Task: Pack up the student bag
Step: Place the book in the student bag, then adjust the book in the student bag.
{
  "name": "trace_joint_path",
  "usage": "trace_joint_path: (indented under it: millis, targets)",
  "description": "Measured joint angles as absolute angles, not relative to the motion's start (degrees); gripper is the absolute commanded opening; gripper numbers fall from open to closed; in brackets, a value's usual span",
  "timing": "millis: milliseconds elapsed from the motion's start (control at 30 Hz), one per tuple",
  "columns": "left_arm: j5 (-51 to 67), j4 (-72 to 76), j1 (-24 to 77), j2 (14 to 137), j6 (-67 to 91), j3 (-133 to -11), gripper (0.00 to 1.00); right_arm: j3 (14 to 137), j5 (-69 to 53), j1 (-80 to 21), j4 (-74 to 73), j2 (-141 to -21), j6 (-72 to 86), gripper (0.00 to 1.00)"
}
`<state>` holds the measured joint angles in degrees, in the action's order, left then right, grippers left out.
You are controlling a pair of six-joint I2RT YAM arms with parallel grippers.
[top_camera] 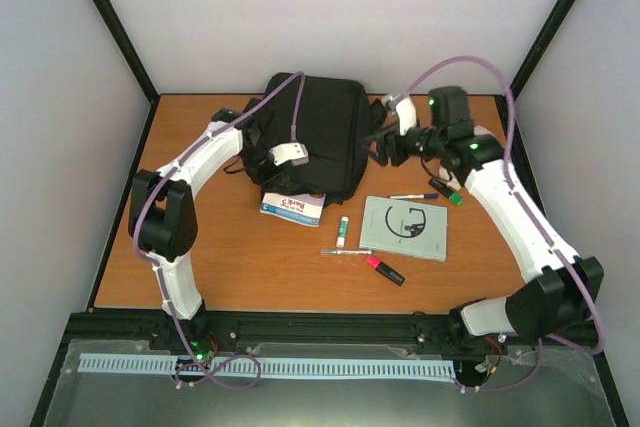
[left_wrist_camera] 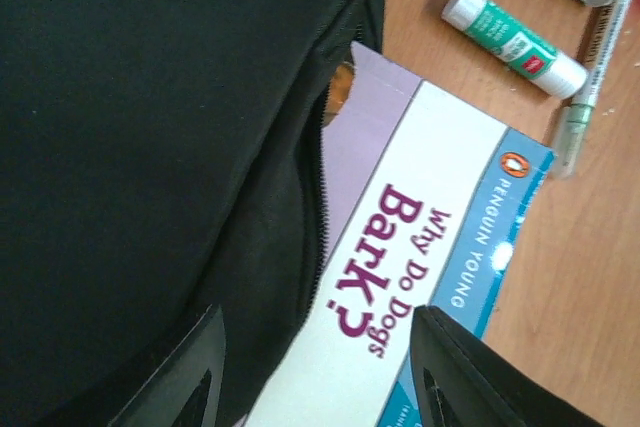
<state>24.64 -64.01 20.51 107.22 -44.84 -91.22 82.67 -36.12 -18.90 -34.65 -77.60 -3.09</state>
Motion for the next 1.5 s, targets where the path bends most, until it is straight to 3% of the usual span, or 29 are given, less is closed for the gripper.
trace_joint_path:
  millis: [167,367,533,700,833,1067,1333,1500]
  targets:
    - [22.2,-61.9,20.8,108.8,-44.8,-91.2,0.51,70.7,-36.6,-18.9,-36.5,-79.5,-1.2,0.66]
    - [19.8,-59.1,21.9,112.1,-44.8,-91.1,0.53,65.8,-37.4,-18.8,-36.1,-78.1,-0.9,0.68]
    - [16.4,-54.5,23.6,112.3,-44.6,-89.0,0.47,61.0,-38.5,-18.9,-34.7,-77.9,-0.1,0.69]
    - [13.0,-49.8,24.6,112.4,-43.5,-88.1,0.53,59.8,-38.6,-18.9,-34.3,-78.1,0.5,0.71]
    - [11.8,-48.2,24.7,114.0,-42.5,-89.4,0.41,59.8,-38.6,-18.8,-33.6,-78.1,0.5,0.71]
    - [11.0,-47.1,24.7,117.1,-42.3,-91.5,0.03,59.8,-38.2,-18.9,-33.4,-79.4,0.5,0.7]
    - [13.3,-51.1,24.8,117.2,-36.5,-96.4,0.01,60.4,-38.2,-18.8,-33.2,-83.2,2.5,0.68]
    - [17.4,-52.7,24.8,117.0,-27.4,-103.1,0.01,62.8,-39.6,-18.7,-34.0,-86.5,4.8,0.71]
